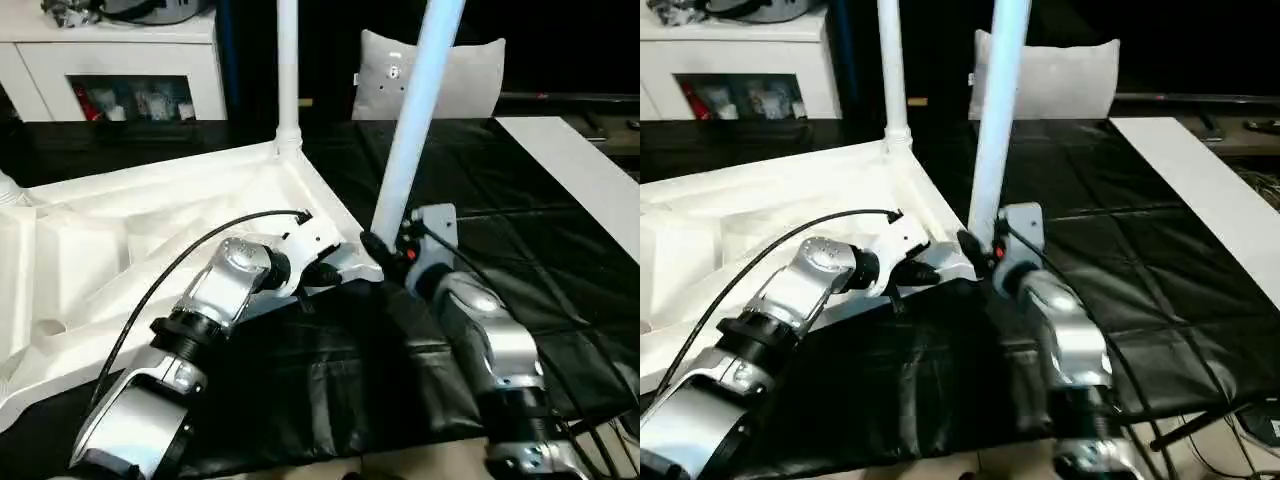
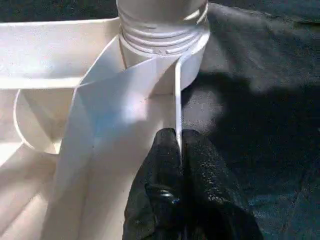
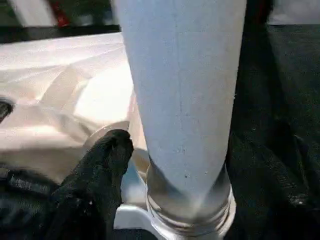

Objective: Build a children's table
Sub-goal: Rotate leg to tighten

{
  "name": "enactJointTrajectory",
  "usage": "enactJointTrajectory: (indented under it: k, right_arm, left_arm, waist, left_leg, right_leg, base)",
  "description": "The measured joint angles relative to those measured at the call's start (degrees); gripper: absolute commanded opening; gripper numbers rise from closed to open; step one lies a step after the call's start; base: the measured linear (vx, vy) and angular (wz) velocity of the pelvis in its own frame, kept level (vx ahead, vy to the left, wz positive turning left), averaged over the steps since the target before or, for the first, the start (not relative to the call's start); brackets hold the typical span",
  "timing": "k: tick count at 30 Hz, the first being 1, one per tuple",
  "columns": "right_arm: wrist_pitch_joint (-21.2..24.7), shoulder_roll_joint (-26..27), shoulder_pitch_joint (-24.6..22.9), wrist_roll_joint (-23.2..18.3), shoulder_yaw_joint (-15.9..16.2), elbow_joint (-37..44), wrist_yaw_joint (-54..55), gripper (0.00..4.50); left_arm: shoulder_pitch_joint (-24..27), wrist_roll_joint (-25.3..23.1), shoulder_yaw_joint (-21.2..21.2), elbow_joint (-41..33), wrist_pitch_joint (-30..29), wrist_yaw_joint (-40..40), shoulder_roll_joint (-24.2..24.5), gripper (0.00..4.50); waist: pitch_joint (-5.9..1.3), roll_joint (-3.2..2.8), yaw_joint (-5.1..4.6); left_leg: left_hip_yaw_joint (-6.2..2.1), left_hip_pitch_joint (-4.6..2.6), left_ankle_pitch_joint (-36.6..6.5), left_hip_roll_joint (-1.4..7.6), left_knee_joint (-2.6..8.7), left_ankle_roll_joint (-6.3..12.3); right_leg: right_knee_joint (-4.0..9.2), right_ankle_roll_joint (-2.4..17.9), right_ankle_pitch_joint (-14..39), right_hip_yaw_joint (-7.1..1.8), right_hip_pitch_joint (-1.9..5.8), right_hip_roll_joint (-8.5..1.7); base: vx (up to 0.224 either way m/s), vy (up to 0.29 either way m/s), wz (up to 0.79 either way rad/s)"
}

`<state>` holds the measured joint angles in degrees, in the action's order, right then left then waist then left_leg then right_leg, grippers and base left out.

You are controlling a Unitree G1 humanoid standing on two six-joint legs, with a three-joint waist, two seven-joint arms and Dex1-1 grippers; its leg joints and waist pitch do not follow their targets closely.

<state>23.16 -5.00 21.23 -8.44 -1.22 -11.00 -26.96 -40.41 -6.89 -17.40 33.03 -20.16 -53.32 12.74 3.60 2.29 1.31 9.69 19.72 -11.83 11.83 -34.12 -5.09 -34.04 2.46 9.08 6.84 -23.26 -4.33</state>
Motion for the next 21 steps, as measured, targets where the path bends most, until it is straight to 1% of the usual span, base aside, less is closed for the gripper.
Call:
enactJointTrajectory:
  k: [2,4,5,6,8,9,10,11,13,15,20,21]
  right_arm:
    - [-0.21,-2.19,-1.09,-1.04,0.67,0.98,-3.57,3.49]
    - [-0.24,-5.44,-1.62,-2.4,1.73,1.43,-8.74,3.82]
    - [-0.24,-6.75,-1.72,-2.73,1.81,1.45,-10.77,3.82]
    - [-0.35,-7.31,-1.84,-3.03,1.87,1.48,-12.73,3.98]
    - [-1.89,-12.13,-2.36,-3.47,3.47,1.7,-19.82,4.06]
    - [-2.5,-14.91,-2.55,-4.02,4.14,1.7,-24.58,4.21]
    - [-2.67,-15.87,-2.54,-4.4,4.13,1.71,-26.69,4.21]
    - [-2.9,-16.59,-2.48,-4.62,4.39,1.7,-28.63,4.33]
    - [-3.45,-17.45,-2.44,-5.05,5.84,1.69,-31.74,4.48]
    - [-3.27,-20.22,-2.03,-5.68,7.81,1.6,-36.44,4.48]
    - [-4.46,-23.34,0.67,-5.72,9.57,-0.56,-44.35,4.48]
    - [-5.05,-23.45,0.82,-5.72,9.82,-1.2,-45.4,4.32]
  left_arm:
    - [0.46,0.31,-0.22,-0.38,0.95,-1.42,1.08,0.0]
    - [0.98,0.56,-0.64,-0.6,3.24,-4.0,2.71,0.0]
    - [1.27,0.54,-0.63,-0.62,4.31,-4.82,3.3,0.0]
    - [1.5,0.53,-0.64,-0.64,5.28,-5.76,3.95,0.0]
    - [1.89,1.07,-1.45,-0.98,7.91,-9.84,5.95,0.0]
    - [2.47,1.83,-1.77,-1.48,9.35,-12.63,7.31,0.0]
    - [2.72,2.2,-2.02,-1.83,10.08,-14.09,7.81,0.0]
    - [2.71,2.22,-2.37,-1.89,10.8,-15.31,8.46,0.0]
    - [2.71,2.23,-3.03,-1.97,12.17,-17.35,9.15,0.0]
    - [2.68,2.59,-3.94,-1.97,14.09,-20.3,10.17,0.0]
    - [2.64,3.29,-4.94,-1.95,16.21,-25.68,11.4,0.0]
    - [2.63,3.53,-5.14,-1.95,16.57,-26.7,11.58,0.0]
  waist:
    - [0.01,-0.01,0.33]
    - [0.01,-0.01,0.57]
    - [0.01,0.0,0.64]
    - [0.01,-0.01,0.68]
    - [0.03,-0.04,0.85]
    - [0.03,-0.02,1.0]
    - [0.03,-0.02,1.15]
    - [0.03,-0.02,1.37]
    - [0.03,-0.03,1.96]
    - [0.02,-0.04,2.48]
    - [0.01,0.0,2.97]
    - [0.01,0.0,3.27]
  left_leg:
    - [0.0,-0.01,-0.01,0.01,0.0,-0.01]
    - [0.02,0.0,-0.01,0.0,-0.01,-0.03]
    - [0.01,0.01,0.0,0.02,-0.02,-0.04]
    - [0.01,0.01,0.0,0.02,-0.03,-0.05]
    - [0.02,0.04,0.0,0.01,-0.08,-0.05]
    - [0.01,0.06,0.0,0.02,-0.1,-0.05]
    - [0.0,0.08,0.0,0.04,-0.11,-0.04]
    - [0.01,0.08,0.0,0.04,-0.13,-0.04]
    - [0.01,0.1,0.0,0.05,-0.17,-0.04]
    - [0.0,0.23,0.03,0.03,-0.26,0.01]
    - [0.01,0.29,0.06,0.04,-0.35,0.07]
    - [0.02,0.29,0.06,0.05,-0.34,0.07]
  right_leg:
    - [-0.01,0.0,0.0,0.0,0.0,0.01]
    - [-0.01,-0.01,0.0,0.0,-0.01,0.0]
    - [-0.01,-0.02,0.01,0.0,-0.01,0.01]
    - [-0.01,-0.09,0.03,0.01,-0.01,0.01]
    - [-0.01,-0.24,0.12,0.0,0.0,-0.01]
    - [-0.02,-0.25,0.12,0.01,0.0,-0.01]
    - [-0.02,-0.24,0.11,0.02,0.0,-0.01]
    - [-0.04,-0.23,0.11,0.03,0.0,-0.01]
    - [-0.05,-0.22,0.1,0.03,0.0,-0.02]
    - [-0.04,-0.2,0.09,0.02,0.01,-0.07]
    - [-0.07,0.01,-0.04,0.0,0.04,-0.08]
    - [-0.08,0.0,-0.03,0.0,0.04,-0.08]
  base:
    - [0.0,0.0,0.0]
    - [0.0,0.0,0.0]
    - [0.0,0.0,0.0]
    - [0.0,0.0,0.0]
    - [0.0,0.0,0.0]
    - [0.0,0.0,0.0]
    - [0.0,0.0,0.0]
    - [0.0,0.0,0.0]
    - [0.0,0.0,0.0]
    - [0.0,0.0,0.0]
    - [0.0,0.0,0.0]
    - [0.0,0.0,0.0]
